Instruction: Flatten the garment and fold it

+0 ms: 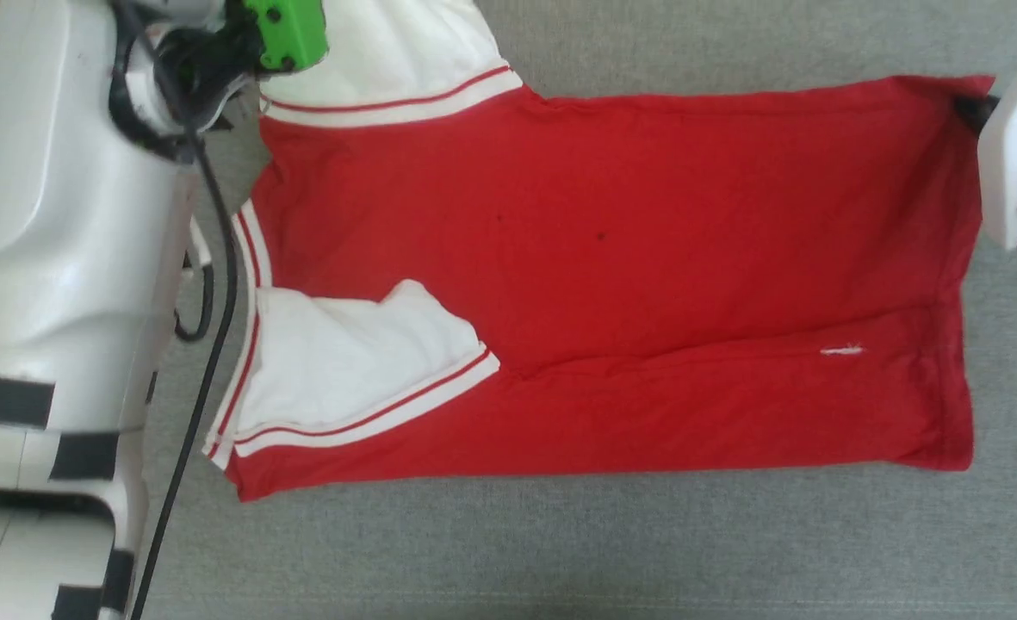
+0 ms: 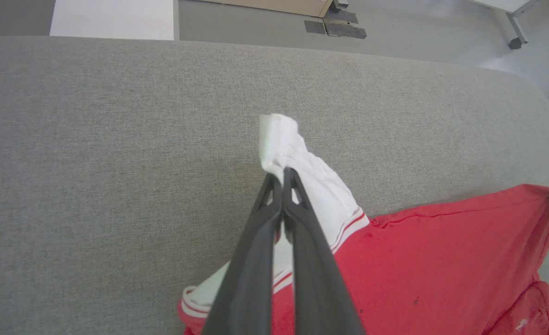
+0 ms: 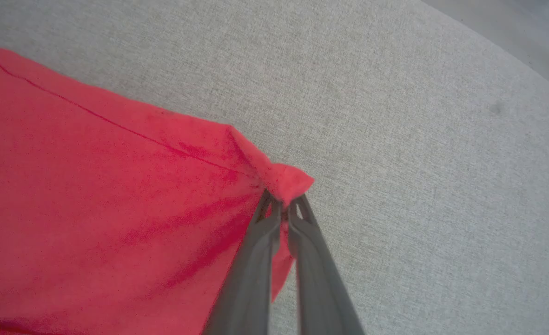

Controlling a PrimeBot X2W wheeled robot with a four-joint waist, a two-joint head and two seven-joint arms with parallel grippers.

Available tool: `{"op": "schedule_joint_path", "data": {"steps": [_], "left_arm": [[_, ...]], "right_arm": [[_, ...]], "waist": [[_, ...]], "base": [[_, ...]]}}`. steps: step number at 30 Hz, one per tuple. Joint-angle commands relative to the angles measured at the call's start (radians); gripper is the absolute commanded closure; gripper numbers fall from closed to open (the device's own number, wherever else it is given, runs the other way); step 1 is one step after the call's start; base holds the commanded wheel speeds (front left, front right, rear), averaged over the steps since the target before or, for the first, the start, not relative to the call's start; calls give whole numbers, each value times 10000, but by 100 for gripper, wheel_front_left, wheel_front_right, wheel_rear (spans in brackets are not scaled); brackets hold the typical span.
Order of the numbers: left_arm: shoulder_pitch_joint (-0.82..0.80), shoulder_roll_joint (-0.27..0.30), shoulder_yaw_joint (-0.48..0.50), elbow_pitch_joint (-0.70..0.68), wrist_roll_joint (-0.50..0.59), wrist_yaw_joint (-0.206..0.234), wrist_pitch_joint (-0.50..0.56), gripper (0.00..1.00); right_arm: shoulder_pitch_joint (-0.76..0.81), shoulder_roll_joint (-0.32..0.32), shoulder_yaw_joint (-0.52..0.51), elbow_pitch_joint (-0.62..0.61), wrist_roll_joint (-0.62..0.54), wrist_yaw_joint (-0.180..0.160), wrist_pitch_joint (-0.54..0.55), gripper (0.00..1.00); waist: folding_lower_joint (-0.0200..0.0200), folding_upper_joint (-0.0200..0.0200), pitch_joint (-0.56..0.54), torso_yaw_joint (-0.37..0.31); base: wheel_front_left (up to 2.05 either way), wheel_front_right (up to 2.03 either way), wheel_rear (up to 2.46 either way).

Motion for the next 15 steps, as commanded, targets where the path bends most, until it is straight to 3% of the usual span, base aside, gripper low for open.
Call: {"op": "schedule_joint_path", "data": {"steps": [1, 15], "left_arm": [[372, 129, 107, -191, -121, -63, -108, 100], [4213, 540, 959, -2766, -1020, 360, -747, 100]], "right_arm": [[277, 43, -72, 60, 40, -15, -196, 100], [2824, 612, -434, 636, 336, -15, -1086, 100]], "waist": [[0, 0, -817, 46], [0, 0, -2755, 291]], "base": [[0, 0, 0], [0, 0, 0]]}}
